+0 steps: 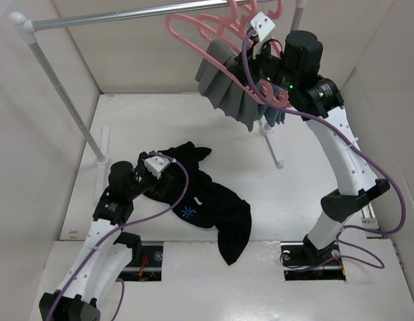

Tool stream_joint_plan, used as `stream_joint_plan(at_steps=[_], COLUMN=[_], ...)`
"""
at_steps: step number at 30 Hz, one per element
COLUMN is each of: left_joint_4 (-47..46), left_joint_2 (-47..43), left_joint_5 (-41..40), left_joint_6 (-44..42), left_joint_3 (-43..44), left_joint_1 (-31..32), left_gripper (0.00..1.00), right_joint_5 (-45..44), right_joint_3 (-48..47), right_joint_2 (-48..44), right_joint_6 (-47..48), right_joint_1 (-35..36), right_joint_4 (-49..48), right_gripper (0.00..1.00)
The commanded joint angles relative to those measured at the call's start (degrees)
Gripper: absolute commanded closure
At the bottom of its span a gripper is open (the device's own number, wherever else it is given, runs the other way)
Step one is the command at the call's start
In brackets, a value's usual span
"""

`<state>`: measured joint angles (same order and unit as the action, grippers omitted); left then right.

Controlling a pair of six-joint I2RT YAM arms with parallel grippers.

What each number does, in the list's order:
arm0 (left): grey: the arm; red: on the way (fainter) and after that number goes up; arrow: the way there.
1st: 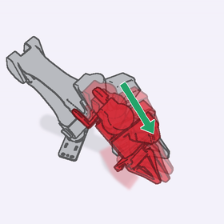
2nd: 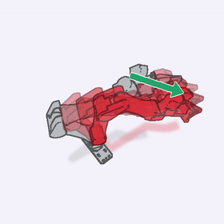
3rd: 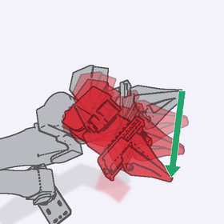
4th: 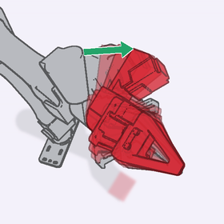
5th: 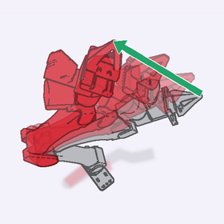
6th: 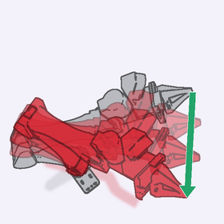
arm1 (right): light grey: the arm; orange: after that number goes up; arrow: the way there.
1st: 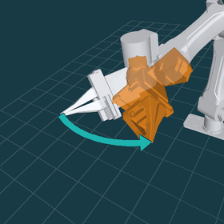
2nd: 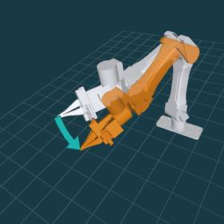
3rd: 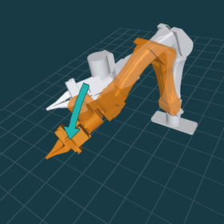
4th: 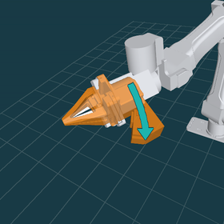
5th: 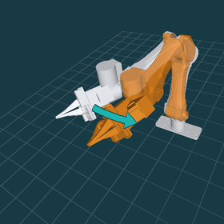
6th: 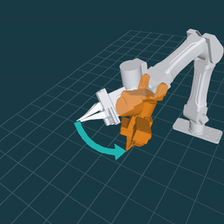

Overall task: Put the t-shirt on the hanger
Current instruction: Grab a hanger with the right arm

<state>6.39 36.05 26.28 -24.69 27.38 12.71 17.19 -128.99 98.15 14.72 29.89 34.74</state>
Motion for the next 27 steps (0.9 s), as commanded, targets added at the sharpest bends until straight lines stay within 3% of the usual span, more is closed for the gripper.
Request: stream_joint_plan(at_steps=[1,5,8,27], left_joint_4=[-2.2,-2.2,-2.7,-2.7], left_joint_2=[-1.2,-1.2,-1.2,-0.6], left_joint_5=[0.5,0.5,0.5,1.1], left_joint_6=[0.3,0.3,0.3,-0.3], left_joint_3=[-0.6,-0.6,-1.1,-1.1], left_joint_1=[0.2,0.2,0.2,0.2], left_gripper=[0.31,0.31,0.31,0.31], right_joint_5=[2.2,6.8,8.8,20.9], right_joint_3=[0.3,-1.2,-4.2,-3.5], right_joint_2=[-1.9,-2.4,-3.0,-4.9], right_joint_6=[-1.5,-1.5,-2.1,-14.8], right_joint_1=[-0.3,-0.3,-0.3,-9.1], right_joint_4=[-5.0,-5.0,-4.2,-8.5], right_gripper=[0.57,0.50,0.35,0.35])
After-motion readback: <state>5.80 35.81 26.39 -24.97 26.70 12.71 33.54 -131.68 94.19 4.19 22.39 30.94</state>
